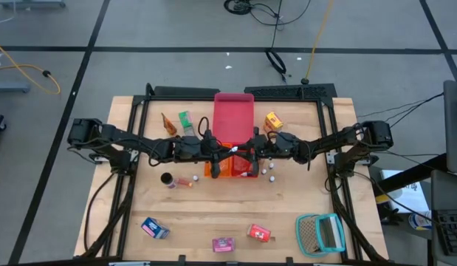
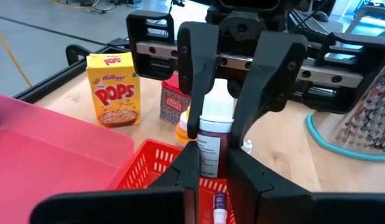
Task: Pick & Place Kitchen Items
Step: Put the small orange food coloring bottle into the red basket
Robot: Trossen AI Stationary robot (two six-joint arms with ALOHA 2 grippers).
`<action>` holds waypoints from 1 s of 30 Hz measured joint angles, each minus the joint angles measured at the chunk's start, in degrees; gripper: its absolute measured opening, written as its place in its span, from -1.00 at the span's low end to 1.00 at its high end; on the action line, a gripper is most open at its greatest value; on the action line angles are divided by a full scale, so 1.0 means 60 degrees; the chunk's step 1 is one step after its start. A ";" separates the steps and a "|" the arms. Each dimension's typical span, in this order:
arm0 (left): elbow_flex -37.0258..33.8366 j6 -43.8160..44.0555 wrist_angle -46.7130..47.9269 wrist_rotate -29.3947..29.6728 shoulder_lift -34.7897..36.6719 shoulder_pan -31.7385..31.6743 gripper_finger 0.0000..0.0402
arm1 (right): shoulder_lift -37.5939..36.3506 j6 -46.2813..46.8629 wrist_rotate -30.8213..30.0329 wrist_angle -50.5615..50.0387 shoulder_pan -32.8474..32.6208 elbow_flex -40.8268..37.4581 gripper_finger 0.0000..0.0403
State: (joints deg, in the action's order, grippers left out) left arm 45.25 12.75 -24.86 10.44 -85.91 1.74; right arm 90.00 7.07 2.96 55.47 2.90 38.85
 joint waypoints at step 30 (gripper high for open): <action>0.0011 0.1050 0.6513 0.0033 0.2289 -0.0007 -0.62 | -0.0270 0.0209 -0.0518 -0.3541 0.0568 -0.0040 -0.74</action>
State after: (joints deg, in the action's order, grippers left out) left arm 45.32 19.05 14.22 10.64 -72.17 1.69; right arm 88.38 8.33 -0.14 34.22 6.31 38.61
